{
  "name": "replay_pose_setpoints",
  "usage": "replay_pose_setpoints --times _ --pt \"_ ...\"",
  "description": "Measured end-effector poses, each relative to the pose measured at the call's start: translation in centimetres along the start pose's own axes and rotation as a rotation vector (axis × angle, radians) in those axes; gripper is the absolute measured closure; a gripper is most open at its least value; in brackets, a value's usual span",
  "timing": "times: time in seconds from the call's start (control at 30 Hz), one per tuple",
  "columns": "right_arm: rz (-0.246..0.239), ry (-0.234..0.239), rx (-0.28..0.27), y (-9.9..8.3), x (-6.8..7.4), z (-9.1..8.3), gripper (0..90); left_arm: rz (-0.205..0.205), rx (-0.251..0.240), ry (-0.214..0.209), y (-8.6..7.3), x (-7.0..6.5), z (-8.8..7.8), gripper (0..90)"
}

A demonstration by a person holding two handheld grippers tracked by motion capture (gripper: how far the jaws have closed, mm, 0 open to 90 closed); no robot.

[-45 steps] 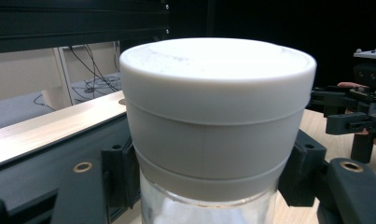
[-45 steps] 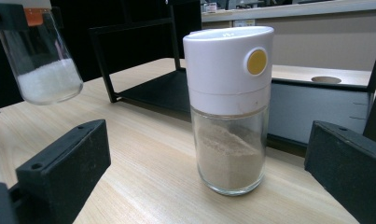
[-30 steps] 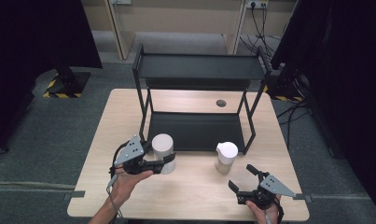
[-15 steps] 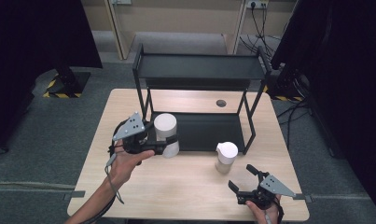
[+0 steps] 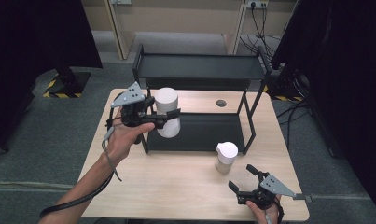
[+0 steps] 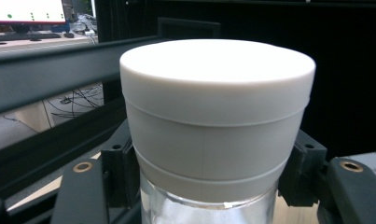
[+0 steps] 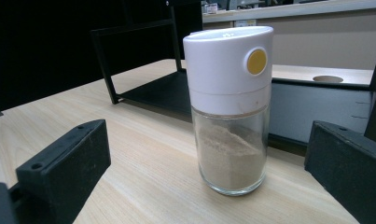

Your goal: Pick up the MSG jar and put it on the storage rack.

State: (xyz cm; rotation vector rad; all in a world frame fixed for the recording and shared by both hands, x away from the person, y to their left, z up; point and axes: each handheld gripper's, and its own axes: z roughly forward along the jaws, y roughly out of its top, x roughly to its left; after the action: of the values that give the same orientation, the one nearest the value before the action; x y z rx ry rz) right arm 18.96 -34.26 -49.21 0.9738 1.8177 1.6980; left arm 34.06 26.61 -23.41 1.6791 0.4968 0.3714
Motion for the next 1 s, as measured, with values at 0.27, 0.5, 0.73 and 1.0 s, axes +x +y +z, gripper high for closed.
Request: replay_pose_setpoints --times 0.27,0.5,0.73,1.0 --pt "0.002 0.001 0.002 0.0 -0.1 0.0 0.5 0.008 0.013 0.025 3.5 0.3 0.2 35.1" --pt "0.002 0.003 0.001 0.0 -0.1 0.0 0.5 -0.007 0.011 0.038 5.8 0.8 1.1 35.1" --pt "0.003 0.004 0.001 0.0 -0.2 0.0 0.5 -0.017 0.008 0.076 7.8 1.1 2.1 35.1" --pt "0.004 0.005 0.0 0.0 -0.2 -0.1 0.5 -0.02 0.003 0.122 9.7 1.3 2.6 35.1"
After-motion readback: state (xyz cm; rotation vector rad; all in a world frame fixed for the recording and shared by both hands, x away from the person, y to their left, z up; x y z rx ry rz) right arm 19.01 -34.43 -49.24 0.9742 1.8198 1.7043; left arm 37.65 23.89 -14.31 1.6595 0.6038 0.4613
